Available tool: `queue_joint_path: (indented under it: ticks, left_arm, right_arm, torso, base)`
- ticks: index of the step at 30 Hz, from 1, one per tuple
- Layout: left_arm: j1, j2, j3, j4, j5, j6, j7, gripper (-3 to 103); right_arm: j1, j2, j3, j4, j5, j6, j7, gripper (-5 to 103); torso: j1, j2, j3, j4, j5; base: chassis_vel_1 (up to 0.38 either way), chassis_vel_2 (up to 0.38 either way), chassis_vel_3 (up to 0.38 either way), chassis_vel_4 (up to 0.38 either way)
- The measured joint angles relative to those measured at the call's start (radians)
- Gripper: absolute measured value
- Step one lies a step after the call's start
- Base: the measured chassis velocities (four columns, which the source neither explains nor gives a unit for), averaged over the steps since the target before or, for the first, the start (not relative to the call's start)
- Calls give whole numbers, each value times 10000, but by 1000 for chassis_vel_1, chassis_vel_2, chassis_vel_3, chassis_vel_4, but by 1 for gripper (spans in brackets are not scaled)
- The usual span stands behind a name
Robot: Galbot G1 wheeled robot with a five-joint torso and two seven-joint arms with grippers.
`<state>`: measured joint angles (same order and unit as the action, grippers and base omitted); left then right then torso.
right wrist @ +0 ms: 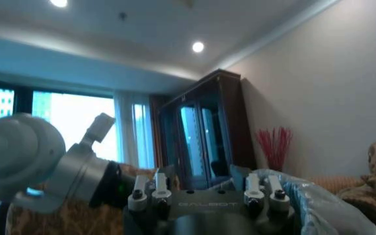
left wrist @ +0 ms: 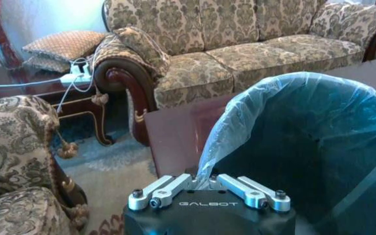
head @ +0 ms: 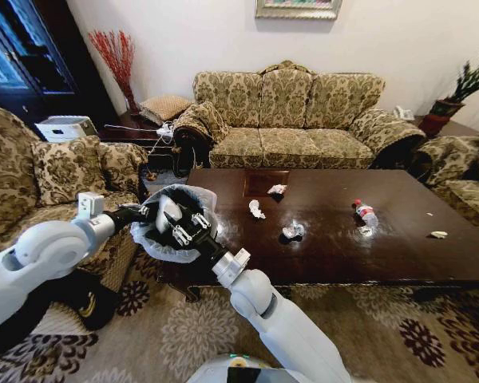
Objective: Move to the front of the table and place the trash on the table into the trash bin.
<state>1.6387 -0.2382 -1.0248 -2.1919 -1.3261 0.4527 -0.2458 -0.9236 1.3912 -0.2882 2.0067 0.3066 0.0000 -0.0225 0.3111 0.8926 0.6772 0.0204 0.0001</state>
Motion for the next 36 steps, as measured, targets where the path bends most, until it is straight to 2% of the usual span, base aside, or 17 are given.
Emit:
queue_joint_path:
  ticks: [2, 6, 7, 9, 10, 11, 13, 14, 15, 17, 22, 26, 27, 29, 32, 36]
  left_arm:
    - [6, -29, -2, -4, 0, -3, -4, 2]
    - [57, -235, -65, 225, 35, -7, -37, 2]
    - [57, -235, -65, 225, 35, -7, -37, 2]
    - [108, -471, -108, 293, 70, -7, -76, 2]
    - [129, -610, -123, 288, 105, -26, -89, 2]
    - [129, -610, -123, 288, 105, -26, -89, 2]
    - [195, -854, -146, 135, 187, -102, -161, 2]
    - [195, -854, -146, 135, 187, -102, -161, 2]
    - [231, -928, -172, 40, 201, -107, -181, 2]
    - [316, -1074, -268, -214, 227, -107, -216, 2]
    - [588, -1282, -794, -692, 198, -95, -253, 2]
    - [763, -1382, -1080, -983, 129, -64, -262, 2]
    - [763, -1382, -1080, -983, 129, -64, -262, 2]
    - [793, -1437, -1098, -1165, 109, -56, -283, 2]
    - [775, -1444, -1023, -1213, 108, -55, -320, 2]
    - [736, -1444, -969, -1212, 108, -58, -331, 2]
  right_arm:
    - [-98, -15, 45, 104, 89, 217, -13, 57]
    - [-777, -292, 1000, 878, 227, 858, 326, 79]
    - [-777, -292, 1000, 878, 227, 858, 326, 79]
    - [-1343, -680, 2254, 1098, 342, 764, 545, 90]
    - [-1540, -881, 2745, 1074, 537, 669, 891, 95]
    - [-1540, -881, 2745, 1074, 537, 669, 891, 95]
    - [-1723, -1051, 3547, 615, 897, 416, 1859, 95]
    - [-1723, -1051, 3547, 615, 897, 416, 1859, 95]
    - [-1720, -1046, 3784, 363, 1053, 319, 2139, 100]
    - [-1583, -909, 4097, -343, 1242, -31, 2508, 100]
    - [-1079, -501, 4180, -1748, 1651, -635, 2931, 100]
    - [-536, -130, 4088, -2767, 1545, -995, 3259, 100]
    - [-536, -130, 4088, -2767, 1545, -995, 3259, 100]
    - [-22, 301, 3895, -3677, 1375, -1173, 3897, 100]
    - [414, 658, 3818, -4446, 1438, -1457, 4285, 100]
    - [968, 1145, 3921, -5437, 1346, -1568, 4466, 100]
  torso:
    - [0, 0, 0, 0, 1]
    - [-1, 0, -1, 2, -3]
    - [-1, 0, -1, 2, -3]
    - [0, 0, -1, 0, -2]
    - [0, 0, -1, -1, -3]
    - [0, 0, -1, -1, -3]
    - [-1, 0, -1, -2, 0]
    - [-1, 0, -1, -2, 0]
    - [-1, 0, 0, -2, 3]
    - [-1, 0, -1, -2, 3]
    - [-2, 0, -1, 1, 0]
    - [-4, 1, -2, 2, 1]
    - [-4, 1, -2, 2, 1]
    - [-3, 1, -2, 1, 1]
    - [6, -1, 3, 0, -3]
    - [14, -4, 6, -1, 0]
  base:
    - [0, 0, 0, 0]
    - [0, 0, 0, 0]
    - [0, 0, 0, 0]
    - [0, 0, 0, 0]
    - [0, 0, 0, 0]
    - [0, 0, 0, 0]
    - [0, 0, 0, 0]
    - [0, 0, 0, 0]
    - [0, 0, 0, 0]
    - [0, 0, 0, 0]
    - [-19, 26, 18, -18]
    - [-101, 100, 96, -85]
    - [-129, 120, 135, -142]
    - [-171, 144, 151, -161]
    - [-166, 151, 139, -151]
    - [-86, 106, 99, -105]
